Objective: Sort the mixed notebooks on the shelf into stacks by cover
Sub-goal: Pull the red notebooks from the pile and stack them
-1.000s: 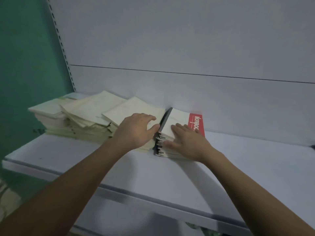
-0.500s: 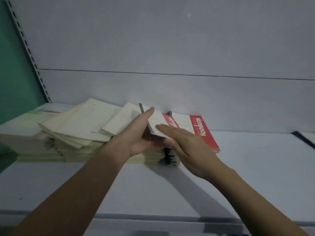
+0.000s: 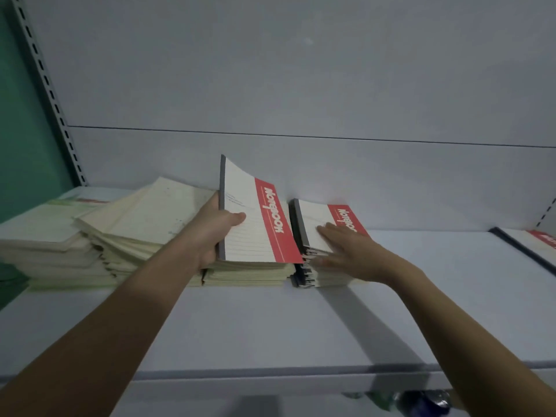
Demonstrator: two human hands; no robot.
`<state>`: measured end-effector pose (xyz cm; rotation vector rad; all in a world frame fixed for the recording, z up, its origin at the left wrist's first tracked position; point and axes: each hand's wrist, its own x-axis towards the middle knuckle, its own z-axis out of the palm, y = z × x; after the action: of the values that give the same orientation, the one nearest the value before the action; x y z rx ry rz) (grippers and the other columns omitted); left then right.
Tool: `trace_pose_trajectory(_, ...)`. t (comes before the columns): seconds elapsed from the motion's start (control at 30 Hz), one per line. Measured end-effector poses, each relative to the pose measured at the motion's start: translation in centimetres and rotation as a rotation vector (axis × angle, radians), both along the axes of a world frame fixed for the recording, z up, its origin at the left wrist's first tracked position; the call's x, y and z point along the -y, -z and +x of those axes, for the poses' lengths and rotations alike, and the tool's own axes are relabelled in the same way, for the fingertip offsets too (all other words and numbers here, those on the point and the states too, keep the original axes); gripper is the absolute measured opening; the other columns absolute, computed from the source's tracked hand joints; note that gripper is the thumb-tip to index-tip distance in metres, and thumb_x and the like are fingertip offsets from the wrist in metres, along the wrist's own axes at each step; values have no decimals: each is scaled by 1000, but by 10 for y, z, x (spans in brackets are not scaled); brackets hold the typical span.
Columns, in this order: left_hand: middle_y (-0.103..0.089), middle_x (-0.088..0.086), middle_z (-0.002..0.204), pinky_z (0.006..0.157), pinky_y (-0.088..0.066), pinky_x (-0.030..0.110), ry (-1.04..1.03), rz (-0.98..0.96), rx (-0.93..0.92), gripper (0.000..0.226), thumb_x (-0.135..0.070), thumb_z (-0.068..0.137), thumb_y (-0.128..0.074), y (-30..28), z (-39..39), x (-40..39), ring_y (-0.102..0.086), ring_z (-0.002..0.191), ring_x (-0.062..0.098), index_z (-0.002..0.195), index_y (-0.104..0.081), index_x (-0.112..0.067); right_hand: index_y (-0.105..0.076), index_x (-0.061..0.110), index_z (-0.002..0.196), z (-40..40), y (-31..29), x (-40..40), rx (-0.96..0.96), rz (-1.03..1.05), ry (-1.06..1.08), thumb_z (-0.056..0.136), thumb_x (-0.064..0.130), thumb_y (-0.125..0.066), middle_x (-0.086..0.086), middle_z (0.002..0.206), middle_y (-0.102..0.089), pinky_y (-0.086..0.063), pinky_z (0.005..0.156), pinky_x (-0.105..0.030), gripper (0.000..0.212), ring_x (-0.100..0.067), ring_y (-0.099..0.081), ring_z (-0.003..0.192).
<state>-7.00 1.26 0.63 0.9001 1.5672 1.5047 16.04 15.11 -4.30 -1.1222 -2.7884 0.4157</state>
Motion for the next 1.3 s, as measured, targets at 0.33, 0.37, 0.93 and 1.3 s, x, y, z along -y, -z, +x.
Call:
trace_pose_trajectory(0.33,-61,5,128,73,-56,36,37,16,66,44,-9,102,-45,2,8,5,-62,107,25,140,-40,-30,-55,42,131,-12,-25,33,-728,-88,-19,103,44,-33,30,120,-60,-39,92,-15,35,2,-54,110)
trace_pose_trajectory(0.37,-62,4,126,73,-56,35,39,23,101,38,-16,103,-45,3,13,4,-63,104,23,138,-41,-32,-48,42,138,-20,-26,45,-708,-74,-64,103,44,-33,27,131,-54,-36,96,-10,38,6,-49,117)
trace_pose_trajectory(0.93,-67,4,117,66,-55,35,-43,43,126,45,0,96,-53,14,4,25,-66,98,23,132,-45,-25,-18,27,154,-8,9,29,-32,58,78,91,64,-44,4,162,-14,-11,119,-38,78,-16,-11,149)
trace_pose_trajectory(1.3,-67,0,105,68,-55,34,15,113,133,24,-7,100,-49,14,16,36,-65,92,18,107,-52,-30,-58,33,128,-13,-20,84,-744,83,164,103,44,-32,17,93,-61,-40,67,-22,38,-4,-58,84)
